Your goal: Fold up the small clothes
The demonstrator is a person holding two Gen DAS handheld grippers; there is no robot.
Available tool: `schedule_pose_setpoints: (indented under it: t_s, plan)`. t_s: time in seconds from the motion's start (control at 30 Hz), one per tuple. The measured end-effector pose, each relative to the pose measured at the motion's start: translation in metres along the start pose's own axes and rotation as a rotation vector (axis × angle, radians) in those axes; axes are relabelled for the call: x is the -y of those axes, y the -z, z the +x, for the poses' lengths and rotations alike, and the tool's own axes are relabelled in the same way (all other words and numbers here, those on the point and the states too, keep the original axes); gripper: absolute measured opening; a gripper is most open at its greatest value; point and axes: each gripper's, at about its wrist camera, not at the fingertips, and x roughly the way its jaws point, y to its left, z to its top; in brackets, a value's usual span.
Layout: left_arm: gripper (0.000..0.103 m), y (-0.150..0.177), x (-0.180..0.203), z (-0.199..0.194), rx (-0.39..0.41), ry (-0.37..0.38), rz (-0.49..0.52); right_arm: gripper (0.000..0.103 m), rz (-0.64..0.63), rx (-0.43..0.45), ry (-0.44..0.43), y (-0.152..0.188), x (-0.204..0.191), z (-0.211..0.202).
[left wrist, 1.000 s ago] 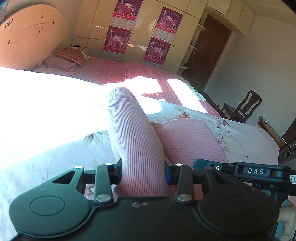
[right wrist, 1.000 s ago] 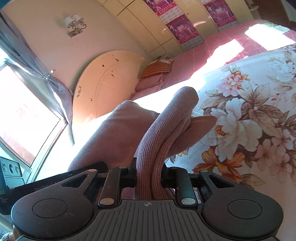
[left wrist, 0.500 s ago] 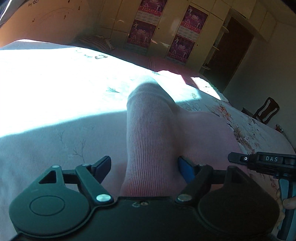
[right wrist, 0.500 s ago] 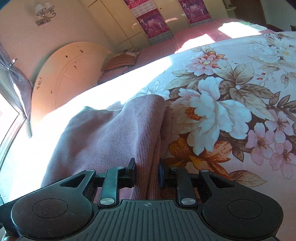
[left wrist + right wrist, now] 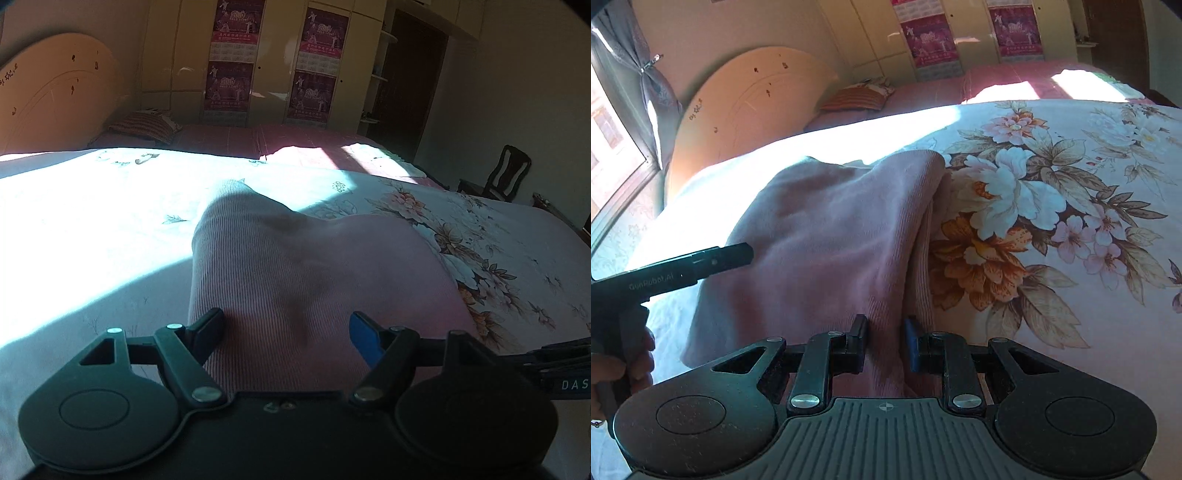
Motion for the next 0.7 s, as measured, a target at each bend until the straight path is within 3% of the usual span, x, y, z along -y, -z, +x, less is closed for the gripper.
schedule_pose_setpoints:
  t_s: [0.07, 0.13, 0.23, 0.3, 0.4, 0.57, 0.7]
  plan:
    - [0.074, 0.005, -0.003, 0.010, -0.003, -0.020, 0.003, 0.022, -0.037, 0.006, 0.072, 0.007, 0.008, 0.013]
    - [0.073, 0.003, 0.000, 0.010, -0.006, -0.025, 0.013, 0.023, 0.042, 0.008, 0.043, 0.007, 0.018, 0.014]
    - [0.069, -0.005, -0.001, -0.004, 0.027, -0.004, -0.023, 0.023, 0.033, 0.029, 0.040, 0.002, 0.014, 0.001]
    - [0.069, -0.014, -0.001, -0.012, 0.062, 0.010, -0.033, 0.023, 0.055, 0.083, 0.004, -0.011, 0.009, -0.015]
    - [0.069, -0.033, 0.001, 0.001, 0.051, 0.020, -0.019, 0.023, 0.048, 0.133, -0.009, -0.039, 0.001, -0.016]
    - [0.070, -0.047, -0.009, 0.045, 0.000, -0.017, -0.035, 0.023, 0.038, 0.143, 0.007, -0.080, -0.007, 0.026]
    - [0.073, -0.047, -0.022, 0.068, -0.042, -0.074, -0.057, 0.023, -0.010, 0.080, 0.095, -0.092, -0.011, 0.074]
